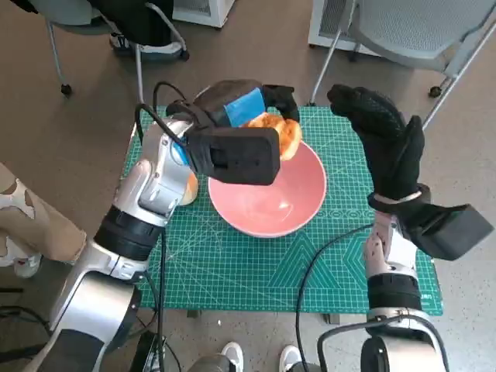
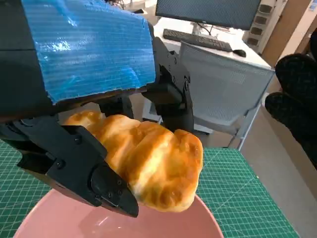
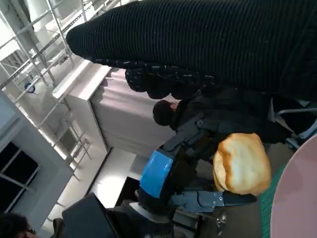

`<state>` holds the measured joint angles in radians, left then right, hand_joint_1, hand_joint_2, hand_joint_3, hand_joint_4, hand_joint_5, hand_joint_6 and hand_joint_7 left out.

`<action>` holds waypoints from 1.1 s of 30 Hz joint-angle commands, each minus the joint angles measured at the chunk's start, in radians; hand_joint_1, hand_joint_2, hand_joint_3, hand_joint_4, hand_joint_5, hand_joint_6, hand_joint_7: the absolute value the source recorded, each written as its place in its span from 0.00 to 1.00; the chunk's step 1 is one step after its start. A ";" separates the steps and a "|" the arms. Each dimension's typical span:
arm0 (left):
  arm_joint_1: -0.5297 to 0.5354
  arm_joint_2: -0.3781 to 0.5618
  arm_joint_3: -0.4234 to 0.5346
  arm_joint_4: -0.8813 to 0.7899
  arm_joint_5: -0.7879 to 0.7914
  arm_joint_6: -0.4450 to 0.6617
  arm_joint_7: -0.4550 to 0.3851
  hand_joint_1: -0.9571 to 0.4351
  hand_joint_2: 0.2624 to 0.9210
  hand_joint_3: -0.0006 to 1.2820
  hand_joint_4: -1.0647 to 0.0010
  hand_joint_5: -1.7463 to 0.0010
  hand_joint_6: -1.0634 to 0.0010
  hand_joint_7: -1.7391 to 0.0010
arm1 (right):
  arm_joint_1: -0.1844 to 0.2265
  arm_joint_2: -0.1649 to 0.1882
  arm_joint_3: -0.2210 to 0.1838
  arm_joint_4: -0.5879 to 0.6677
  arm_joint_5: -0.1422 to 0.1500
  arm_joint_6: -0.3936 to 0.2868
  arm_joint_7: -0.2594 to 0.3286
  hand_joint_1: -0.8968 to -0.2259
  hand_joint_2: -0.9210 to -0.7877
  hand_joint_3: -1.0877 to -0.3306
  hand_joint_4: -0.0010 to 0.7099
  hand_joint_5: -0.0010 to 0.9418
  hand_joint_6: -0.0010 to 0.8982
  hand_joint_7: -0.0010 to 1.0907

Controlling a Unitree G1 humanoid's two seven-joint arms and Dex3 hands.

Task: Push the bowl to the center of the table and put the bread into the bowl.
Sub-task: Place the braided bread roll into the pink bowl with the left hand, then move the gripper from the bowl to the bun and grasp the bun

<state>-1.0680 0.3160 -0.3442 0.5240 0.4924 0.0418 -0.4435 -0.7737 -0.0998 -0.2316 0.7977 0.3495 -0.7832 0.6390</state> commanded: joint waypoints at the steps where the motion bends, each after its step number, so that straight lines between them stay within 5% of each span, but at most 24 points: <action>1: -0.042 0.019 -0.019 -0.040 -0.015 0.100 -0.160 0.67 0.82 0.07 0.75 0.80 0.77 0.84 | 0.023 -0.004 0.001 0.000 0.000 0.016 -0.006 0.35 0.00 0.47 0.28 0.00 0.09 0.42; 3: -0.060 0.020 -0.024 -0.047 -0.019 0.150 -0.226 0.62 0.75 0.06 0.90 0.92 0.83 0.91 | 0.022 -0.005 0.001 0.002 0.000 0.016 -0.006 0.35 0.00 0.47 0.28 0.00 0.09 0.43; 8: -0.069 0.025 -0.018 -0.073 -0.033 0.212 -0.310 0.54 0.68 0.03 0.98 0.99 0.88 0.96 | 0.019 -0.004 0.000 0.010 -0.005 0.009 -0.011 0.35 0.00 0.47 0.28 0.00 0.09 0.44; 15: -0.037 0.028 0.003 -0.097 -0.057 0.197 -0.296 0.48 0.67 0.02 1.00 1.00 0.90 0.98 | 0.017 0.000 0.002 0.020 -0.007 0.004 -0.012 0.36 0.00 0.47 0.28 0.00 0.08 0.45; 22: -0.024 0.057 0.009 -0.108 -0.076 0.155 -0.304 0.32 0.70 0.02 1.00 1.00 0.93 0.99 | 0.012 0.003 0.001 0.031 -0.001 0.004 -0.008 0.35 0.00 0.47 0.28 0.00 0.07 0.45; 33: 0.112 0.219 0.127 -0.350 -0.120 0.166 -0.322 0.26 0.72 0.01 1.00 1.00 0.94 1.00 | 0.023 0.008 0.003 0.018 0.004 0.006 -0.004 0.35 0.00 0.46 0.28 0.00 0.06 0.46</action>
<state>-1.0025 0.4587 -0.2762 0.2623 0.3879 0.1939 -0.7652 -0.7729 -0.0964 -0.2309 0.8097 0.3500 -0.7836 0.6326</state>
